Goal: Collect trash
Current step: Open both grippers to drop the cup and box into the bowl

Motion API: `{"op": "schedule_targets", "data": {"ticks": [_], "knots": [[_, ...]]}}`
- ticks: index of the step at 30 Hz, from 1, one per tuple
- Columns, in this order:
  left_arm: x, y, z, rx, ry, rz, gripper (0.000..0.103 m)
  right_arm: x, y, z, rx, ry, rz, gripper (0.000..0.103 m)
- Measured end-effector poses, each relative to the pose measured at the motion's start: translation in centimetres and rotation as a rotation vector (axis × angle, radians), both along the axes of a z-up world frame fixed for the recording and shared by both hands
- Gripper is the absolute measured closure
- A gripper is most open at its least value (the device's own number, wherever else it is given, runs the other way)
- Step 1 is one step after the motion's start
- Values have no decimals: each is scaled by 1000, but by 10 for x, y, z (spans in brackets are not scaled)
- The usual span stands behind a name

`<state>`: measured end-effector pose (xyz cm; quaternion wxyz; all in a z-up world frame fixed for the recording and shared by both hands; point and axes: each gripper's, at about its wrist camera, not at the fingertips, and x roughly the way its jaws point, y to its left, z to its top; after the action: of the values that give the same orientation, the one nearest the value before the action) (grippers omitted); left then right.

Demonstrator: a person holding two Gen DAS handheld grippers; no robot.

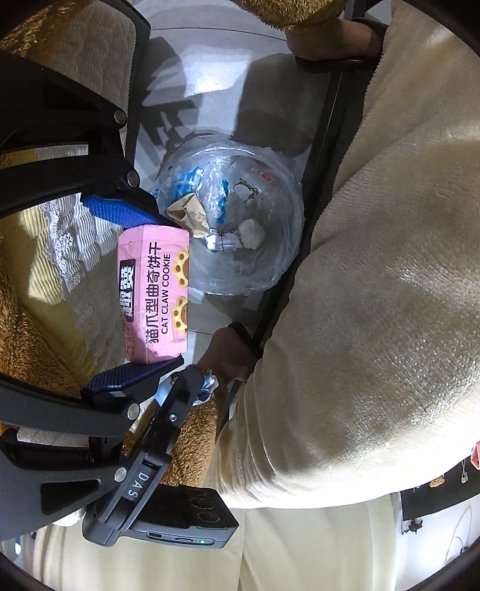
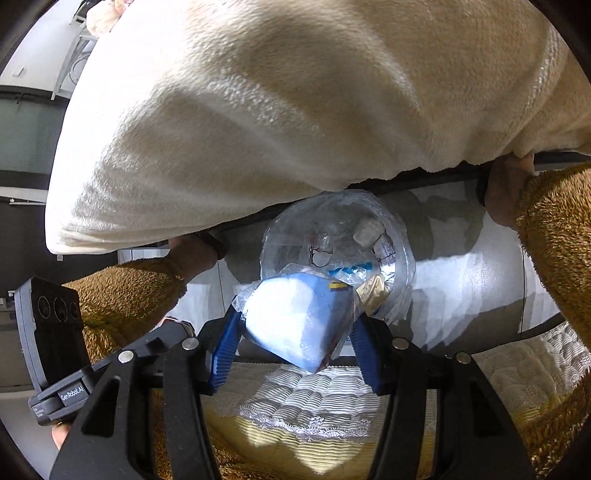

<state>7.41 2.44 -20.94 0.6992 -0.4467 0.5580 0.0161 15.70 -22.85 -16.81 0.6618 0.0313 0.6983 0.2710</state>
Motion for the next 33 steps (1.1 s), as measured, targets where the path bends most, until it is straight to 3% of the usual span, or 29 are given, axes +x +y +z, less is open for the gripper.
{"op": "schedule_targets", "data": {"ticks": [3,5,18,24,33], "knots": [[1,-2,2,14,-4,-12,38,1,-1,2,2,-8,-9,38],[1,-3,2,27,3,-13,30,2,-2,0,1,-9,-16,38],[3,-4,10,60,-26,-19,30,2,-2,2,0,-25,-8,38],[0,-8,26,112,-87,-39,30,-5,0,15,14,-87,27,38],[-14,-13,68,218,-253,-65,30,-20,-11,55,137,-242,69,38]]}}
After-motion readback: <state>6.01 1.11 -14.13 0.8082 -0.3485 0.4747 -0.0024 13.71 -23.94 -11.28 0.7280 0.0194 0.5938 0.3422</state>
